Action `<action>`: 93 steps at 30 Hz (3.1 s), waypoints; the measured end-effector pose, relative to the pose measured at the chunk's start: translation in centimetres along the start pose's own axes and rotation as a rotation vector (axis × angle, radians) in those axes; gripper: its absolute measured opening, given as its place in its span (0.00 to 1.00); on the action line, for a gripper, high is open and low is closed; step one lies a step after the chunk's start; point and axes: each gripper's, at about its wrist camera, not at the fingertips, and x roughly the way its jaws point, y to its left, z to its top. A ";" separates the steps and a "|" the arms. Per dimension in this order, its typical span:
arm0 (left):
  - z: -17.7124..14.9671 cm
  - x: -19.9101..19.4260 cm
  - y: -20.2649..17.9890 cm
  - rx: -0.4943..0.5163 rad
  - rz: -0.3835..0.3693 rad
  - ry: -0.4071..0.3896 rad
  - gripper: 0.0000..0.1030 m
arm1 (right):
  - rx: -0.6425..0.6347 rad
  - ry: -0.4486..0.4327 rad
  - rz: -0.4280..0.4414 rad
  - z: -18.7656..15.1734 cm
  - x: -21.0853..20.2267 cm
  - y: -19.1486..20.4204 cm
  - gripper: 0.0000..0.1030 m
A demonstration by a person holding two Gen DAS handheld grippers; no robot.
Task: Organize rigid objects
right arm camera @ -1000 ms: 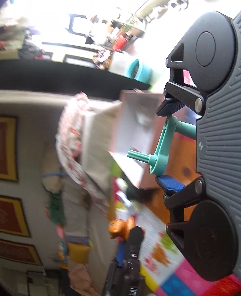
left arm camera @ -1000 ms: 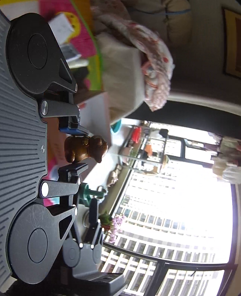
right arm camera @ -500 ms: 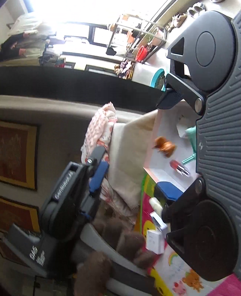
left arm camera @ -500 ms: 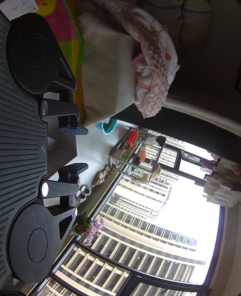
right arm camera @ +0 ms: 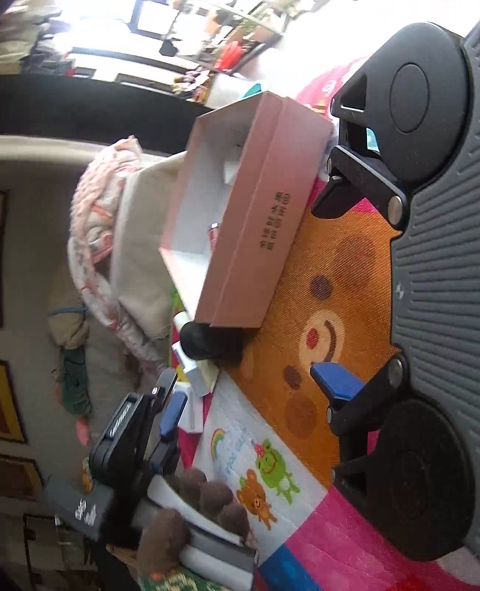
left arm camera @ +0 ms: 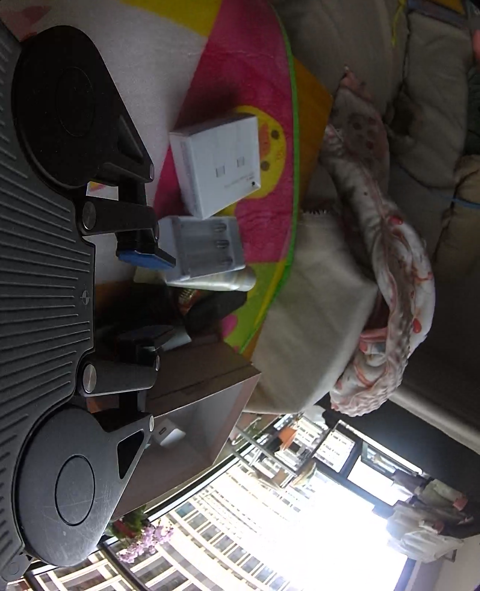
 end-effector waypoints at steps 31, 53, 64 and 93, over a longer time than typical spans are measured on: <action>-5.2 -0.8 1.1 0.126 -0.033 0.120 0.51 | 0.114 0.043 -0.015 -0.1 0.8 -1.7 0.83; 1.9 -3.8 7.5 0.060 -0.085 -0.042 0.50 | 0.115 0.140 0.202 19.7 8.5 1.1 0.83; 5.2 2.8 13.7 -0.023 -0.014 -0.029 0.46 | 0.078 0.415 0.028 25.1 26.7 4.6 0.75; 2.1 2.3 14.2 -0.014 -0.132 0.062 0.39 | 0.023 0.530 0.016 20.0 24.3 5.6 0.36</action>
